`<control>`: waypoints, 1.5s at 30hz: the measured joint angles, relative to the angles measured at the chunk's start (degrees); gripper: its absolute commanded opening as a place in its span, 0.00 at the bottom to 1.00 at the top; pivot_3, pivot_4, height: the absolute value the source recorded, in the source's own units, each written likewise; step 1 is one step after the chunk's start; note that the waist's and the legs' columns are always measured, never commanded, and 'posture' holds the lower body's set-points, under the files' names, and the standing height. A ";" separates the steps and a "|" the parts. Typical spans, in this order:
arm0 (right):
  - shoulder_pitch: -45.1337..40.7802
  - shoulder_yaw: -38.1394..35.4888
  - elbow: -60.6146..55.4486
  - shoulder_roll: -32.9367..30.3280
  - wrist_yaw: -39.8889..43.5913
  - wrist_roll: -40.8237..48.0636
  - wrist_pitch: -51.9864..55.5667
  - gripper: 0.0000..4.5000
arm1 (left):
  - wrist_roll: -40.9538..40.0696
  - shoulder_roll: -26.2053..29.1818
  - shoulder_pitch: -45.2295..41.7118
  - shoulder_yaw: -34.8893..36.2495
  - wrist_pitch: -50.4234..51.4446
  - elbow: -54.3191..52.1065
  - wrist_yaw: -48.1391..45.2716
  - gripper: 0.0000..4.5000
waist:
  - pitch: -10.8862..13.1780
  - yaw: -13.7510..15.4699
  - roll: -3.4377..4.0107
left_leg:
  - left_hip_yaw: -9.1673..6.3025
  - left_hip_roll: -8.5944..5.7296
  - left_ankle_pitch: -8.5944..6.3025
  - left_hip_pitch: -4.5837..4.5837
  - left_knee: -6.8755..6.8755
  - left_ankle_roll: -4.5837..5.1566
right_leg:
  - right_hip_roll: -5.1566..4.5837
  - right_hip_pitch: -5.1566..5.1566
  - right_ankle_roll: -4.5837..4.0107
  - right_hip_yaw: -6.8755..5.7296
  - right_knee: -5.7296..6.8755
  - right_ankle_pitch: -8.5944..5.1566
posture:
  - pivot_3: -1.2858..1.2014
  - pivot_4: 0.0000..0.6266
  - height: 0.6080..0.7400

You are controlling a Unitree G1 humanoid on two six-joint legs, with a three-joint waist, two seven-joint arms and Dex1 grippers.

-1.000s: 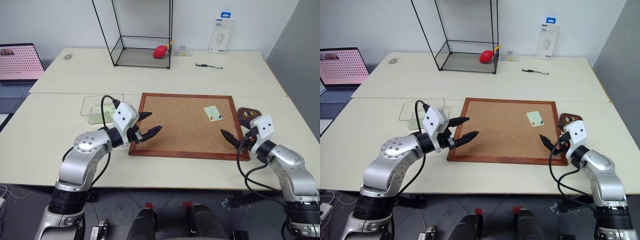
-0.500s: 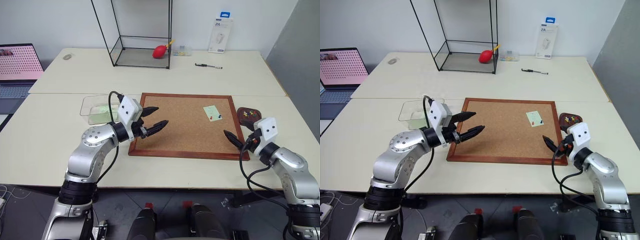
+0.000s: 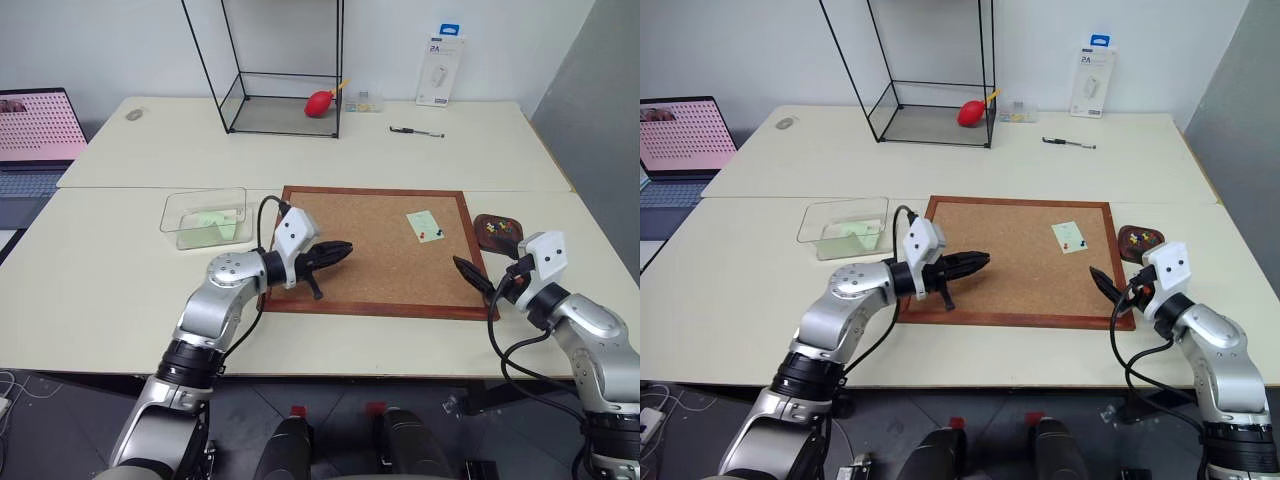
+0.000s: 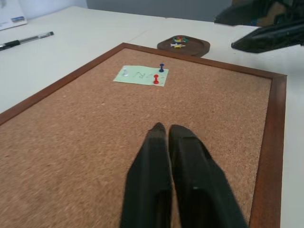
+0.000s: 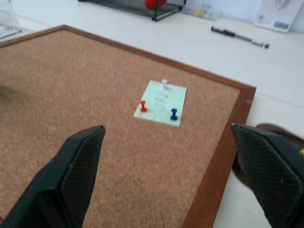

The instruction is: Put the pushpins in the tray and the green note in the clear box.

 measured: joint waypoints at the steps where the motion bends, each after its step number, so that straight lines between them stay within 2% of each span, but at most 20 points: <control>1: -0.02 0.01 -0.62 0.00 -0.21 0.02 0.51 1.00 | 0.08 -0.59 -0.55 -0.28 -0.27 0.92 -0.13 0.00 | 0.00 0.00 0.00 | 0.01 0.00 0.00 0.00 0.00 0.00 | 0.00 0.00 0.00 0.02 0.00 0.00 | 0.52 0.24 1.00; 11: -2.83 1.47 -4.32 0.39 -3.07 0.02 5.82 1.00 | 4.16 -6.65 -6.79 -2.70 -5.37 17.75 -1.28 0.00 | 0.00 -0.05 -0.01 | 0.12 -0.02 0.00 0.05 0.03 0.01 | 0.01 -0.01 0.06 0.14 0.01 0.03 | 0.52 0.24 1.00; 19: -7.50 3.87 -3.55 1.61 -5.98 -0.41 10.14 1.00 | 7.32 -9.21 -9.76 -2.97 -7.93 27.77 -1.28 0.00 | -0.01 -0.07 -0.01 | 0.34 -0.02 0.00 0.14 0.03 0.01 | 0.02 -0.04 0.17 0.39 0.04 0.10 | 0.52 0.24 1.00; 27: -20.16 9.29 9.17 3.16 -6.96 -3.92 12.90 1.00 | 8.65 -9.90 -10.21 -2.88 -9.31 29.14 -1.33 0.00 | -0.05 -0.07 -0.03 | 0.72 -0.04 0.00 0.24 0.10 0.03 | 0.02 -0.03 0.41 0.81 -0.02 0.26 | 0.52 0.24 1.00; 32: -30.16 12.41 23.32 4.92 -6.68 -7.06 12.13 1.00 | 8.88 -9.85 -9.04 -2.87 -8.76 27.22 -1.16 0.00 | -0.05 -0.13 -0.02 | 0.82 -0.04 -0.01 0.26 0.09 0.04 | 0.04 -0.06 0.40 0.90 -0.01 0.28 | 0.52 0.24 1.00; 37: -38.05 13.64 39.02 7.30 -6.81 -10.47 6.90 1.00 | 9.03 -9.72 -8.05 -2.87 -7.67 25.14 -0.96 0.00 | -0.06 -0.15 -0.01 | 0.86 -0.03 -0.01 0.26 0.08 0.05 | 0.04 -0.08 0.36 0.94 -0.04 0.31 | 0.52 0.24 1.00; 40: -41.59 13.60 47.72 8.59 -7.10 -11.91 3.20 0.89 | 9.06 -9.61 -7.72 -2.87 -7.40 24.46 -0.71 0.00 | -0.06 -0.18 -0.01 | 0.89 -0.04 -0.01 0.26 0.08 0.05 | 0.04 -0.08 0.33 0.97 -0.05 0.32 | 0.52 0.24 1.00; 45: -44.60 13.56 56.66 10.40 -7.43 -13.77 -1.96 0.61 | 9.07 -9.51 -7.45 -2.88 -6.56 23.57 -0.29 0.00 | -0.06 -0.27 -0.01 | 0.91 -0.03 -0.01 0.27 0.08 0.05 | 0.04 -0.09 0.33 1.00 -0.04 0.33 | 0.52 0.24 1.00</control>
